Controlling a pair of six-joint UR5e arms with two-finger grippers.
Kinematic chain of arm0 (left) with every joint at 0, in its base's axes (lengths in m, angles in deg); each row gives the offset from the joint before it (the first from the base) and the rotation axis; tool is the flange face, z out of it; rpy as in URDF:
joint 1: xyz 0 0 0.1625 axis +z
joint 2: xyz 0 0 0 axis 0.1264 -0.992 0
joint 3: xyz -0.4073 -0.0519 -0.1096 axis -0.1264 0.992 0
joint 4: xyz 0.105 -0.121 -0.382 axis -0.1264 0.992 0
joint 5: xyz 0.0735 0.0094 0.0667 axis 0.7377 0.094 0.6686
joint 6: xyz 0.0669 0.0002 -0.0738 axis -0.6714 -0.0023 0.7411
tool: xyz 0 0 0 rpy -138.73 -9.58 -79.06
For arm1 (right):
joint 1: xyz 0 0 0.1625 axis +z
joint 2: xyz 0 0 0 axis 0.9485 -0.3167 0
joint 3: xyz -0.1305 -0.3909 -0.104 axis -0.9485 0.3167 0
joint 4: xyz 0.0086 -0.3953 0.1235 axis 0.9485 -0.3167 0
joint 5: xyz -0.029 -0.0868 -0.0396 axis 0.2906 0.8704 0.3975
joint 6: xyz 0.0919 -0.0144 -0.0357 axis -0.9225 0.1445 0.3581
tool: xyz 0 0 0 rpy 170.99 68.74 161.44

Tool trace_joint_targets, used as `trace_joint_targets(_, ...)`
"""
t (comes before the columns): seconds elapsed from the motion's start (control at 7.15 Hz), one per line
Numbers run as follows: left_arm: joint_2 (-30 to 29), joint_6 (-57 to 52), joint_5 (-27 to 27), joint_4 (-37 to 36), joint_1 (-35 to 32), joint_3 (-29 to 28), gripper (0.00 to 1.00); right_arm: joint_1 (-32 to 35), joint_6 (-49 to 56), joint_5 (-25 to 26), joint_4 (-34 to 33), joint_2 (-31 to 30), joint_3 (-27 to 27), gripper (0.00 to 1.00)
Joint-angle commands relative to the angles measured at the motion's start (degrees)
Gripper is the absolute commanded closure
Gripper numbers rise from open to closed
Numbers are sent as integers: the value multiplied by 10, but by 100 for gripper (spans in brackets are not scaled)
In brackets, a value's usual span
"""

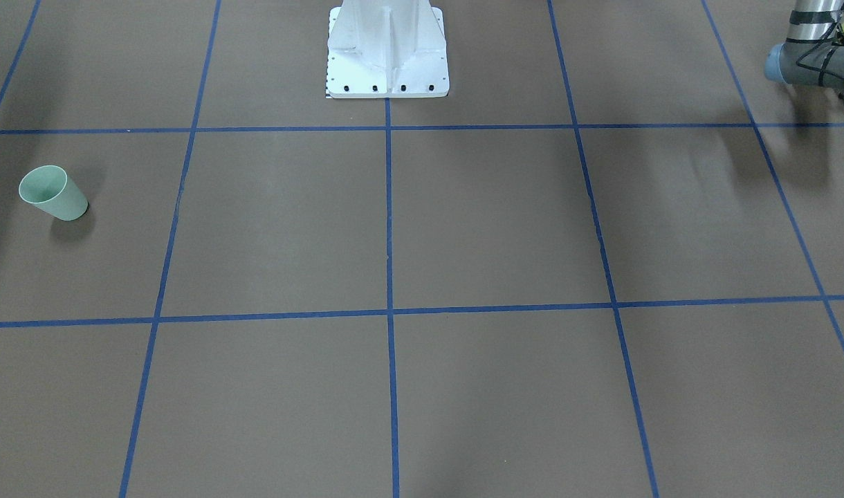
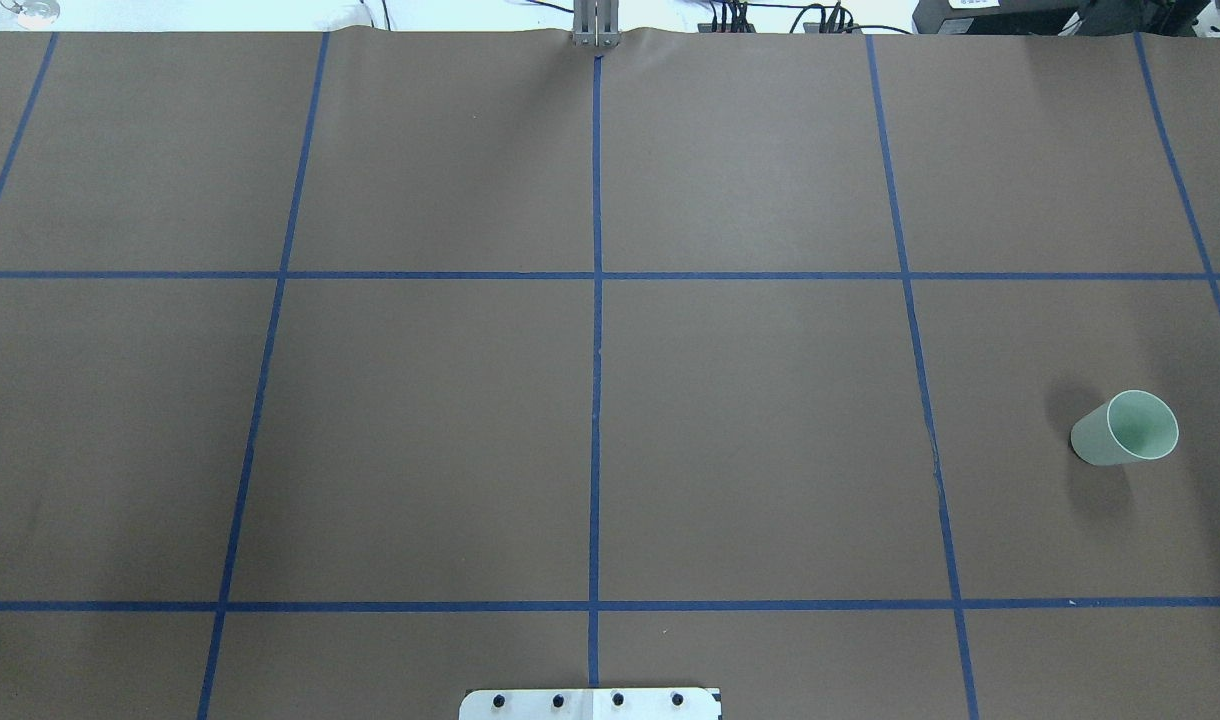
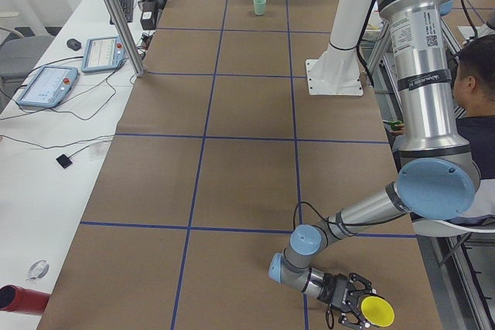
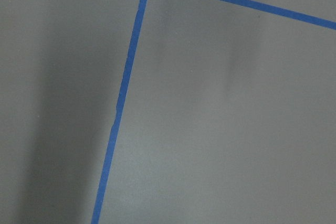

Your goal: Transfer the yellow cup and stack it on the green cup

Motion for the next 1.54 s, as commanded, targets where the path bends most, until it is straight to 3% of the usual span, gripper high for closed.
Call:
trace_joint_targets(0.0,43,-7,76,3,-1,53,57,0,-2,0,2,-1,2,0)
trace_joint_targets(0.84,40,-16,373,147,-3,52,59,1,-6,1,45,-1,3,0)
trace_joint_targets(1.26,41,-65,538,267,-12,82,61,1,-8,-2,45,-1,-2,0)
trace_joint_targets(1.4,39,-137,604,356,-35,82,61,1,-8,-1,45,-1,-2,0)
